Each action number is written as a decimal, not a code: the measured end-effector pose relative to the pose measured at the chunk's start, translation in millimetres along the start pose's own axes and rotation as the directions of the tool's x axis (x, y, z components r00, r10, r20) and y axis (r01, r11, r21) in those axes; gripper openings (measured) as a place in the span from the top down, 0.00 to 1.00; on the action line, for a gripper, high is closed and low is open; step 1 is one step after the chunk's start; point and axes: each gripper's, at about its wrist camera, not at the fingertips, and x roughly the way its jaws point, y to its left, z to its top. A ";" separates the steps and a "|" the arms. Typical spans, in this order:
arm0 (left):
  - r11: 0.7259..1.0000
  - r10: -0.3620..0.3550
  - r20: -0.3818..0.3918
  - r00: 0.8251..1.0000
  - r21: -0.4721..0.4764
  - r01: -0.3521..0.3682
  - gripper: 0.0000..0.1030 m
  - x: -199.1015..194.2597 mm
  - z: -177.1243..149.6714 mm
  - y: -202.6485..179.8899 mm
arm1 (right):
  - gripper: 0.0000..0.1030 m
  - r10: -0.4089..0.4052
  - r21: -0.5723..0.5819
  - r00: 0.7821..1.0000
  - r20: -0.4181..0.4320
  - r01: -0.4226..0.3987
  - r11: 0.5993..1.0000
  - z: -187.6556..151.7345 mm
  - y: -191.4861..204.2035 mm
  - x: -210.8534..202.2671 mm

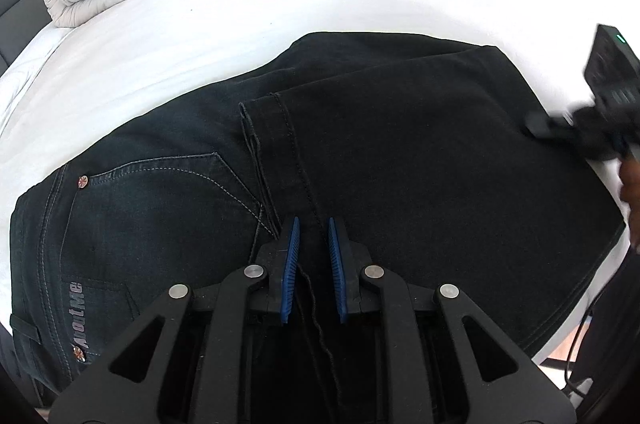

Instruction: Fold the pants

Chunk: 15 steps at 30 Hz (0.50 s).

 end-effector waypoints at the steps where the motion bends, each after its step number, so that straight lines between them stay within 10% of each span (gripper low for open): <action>1: 1.000 -0.002 0.002 1.000 -0.001 0.002 0.85 -0.8 -2.6 2.6 | 0.99 0.001 -0.006 1.000 -0.007 -0.001 1.000 -3.9 5.9 -0.7; 15: 0.999 -0.027 0.028 0.999 -0.029 0.028 0.85 -7.5 -8.6 12.2 | 1.00 -0.042 -0.017 0.999 0.011 0.042 0.999 -89.1 23.0 -3.5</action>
